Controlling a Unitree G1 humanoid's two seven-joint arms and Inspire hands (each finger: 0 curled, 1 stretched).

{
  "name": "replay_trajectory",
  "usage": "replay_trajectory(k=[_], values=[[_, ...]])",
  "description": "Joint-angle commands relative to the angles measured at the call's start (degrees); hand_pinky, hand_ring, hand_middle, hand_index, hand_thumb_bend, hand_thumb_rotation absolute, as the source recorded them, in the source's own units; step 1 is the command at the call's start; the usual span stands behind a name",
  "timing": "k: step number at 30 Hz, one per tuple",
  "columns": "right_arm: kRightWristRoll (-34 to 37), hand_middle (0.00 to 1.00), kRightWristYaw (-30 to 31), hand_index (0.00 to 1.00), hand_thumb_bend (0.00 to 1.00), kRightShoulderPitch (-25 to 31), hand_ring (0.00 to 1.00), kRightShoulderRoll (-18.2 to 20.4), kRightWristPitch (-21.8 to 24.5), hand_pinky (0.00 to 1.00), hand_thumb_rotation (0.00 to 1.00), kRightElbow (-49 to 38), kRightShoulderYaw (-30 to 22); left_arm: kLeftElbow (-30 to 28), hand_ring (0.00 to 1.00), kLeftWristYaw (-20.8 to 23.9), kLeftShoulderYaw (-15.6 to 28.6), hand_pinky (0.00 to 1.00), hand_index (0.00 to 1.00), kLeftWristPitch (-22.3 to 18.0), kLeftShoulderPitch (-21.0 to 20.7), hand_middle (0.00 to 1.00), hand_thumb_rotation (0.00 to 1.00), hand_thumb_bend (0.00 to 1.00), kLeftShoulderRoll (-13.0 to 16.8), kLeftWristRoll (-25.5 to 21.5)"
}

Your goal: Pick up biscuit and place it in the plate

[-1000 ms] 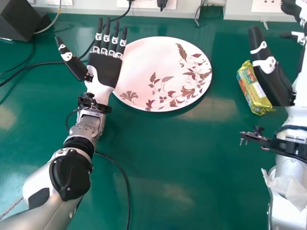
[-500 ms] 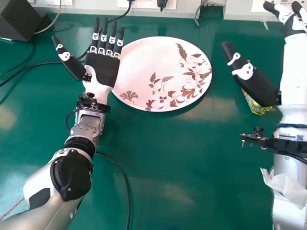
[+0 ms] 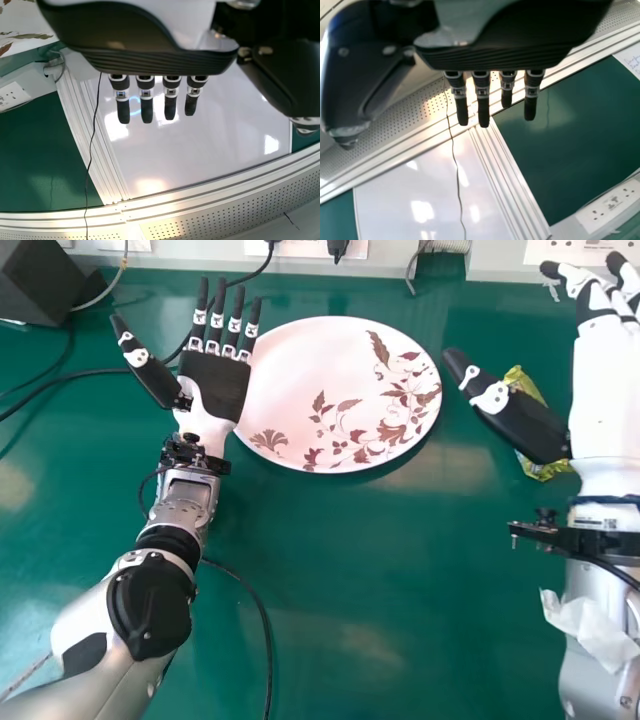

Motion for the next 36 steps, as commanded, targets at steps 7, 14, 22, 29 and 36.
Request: replay_trajectory(k=[7,14,22,29,36], values=[[-3.37,0.88,1.93,0.89,1.0,-0.63,0.93,0.79,2.53,0.88,0.57,-1.31,1.08,-0.08,0.97,-0.1,-0.35,0.96,1.0,-0.02,0.94,1.0,0.59,1.0,-0.14,0.38],[-7.33,0.89,2.47,0.91,1.0,-1.38,0.93,0.91,4.14,0.88,0.56,-0.66,1.75,-0.07,0.96,-0.65,-0.59,0.94,1.0,-0.69,1.01,0.99,0.59,1.0,-0.05,0.94],[-10.92,0.9,2.68,0.92,1.0,-1.91,0.93,0.81,5.07,0.89,0.56,0.62,2.04,0.0,0.94,-0.85,-0.25,0.92,1.0,-0.13,0.96,0.98,0.54,1.0,0.08,1.17],[-13.08,0.9,3.37,0.96,1.0,-2.44,0.93,0.81,6.22,0.89,0.56,1.95,2.18,-0.01,0.94,-1.14,-0.29,0.92,1.0,-0.17,1.03,0.98,0.48,1.0,0.11,1.26],[-13.21,0.91,3.69,0.98,1.0,-2.87,0.94,0.55,6.91,0.91,0.56,3.63,2.02,0.01,0.94,-1.99,-0.26,0.92,1.0,0.01,1.01,0.98,0.46,1.0,0.1,1.21]])
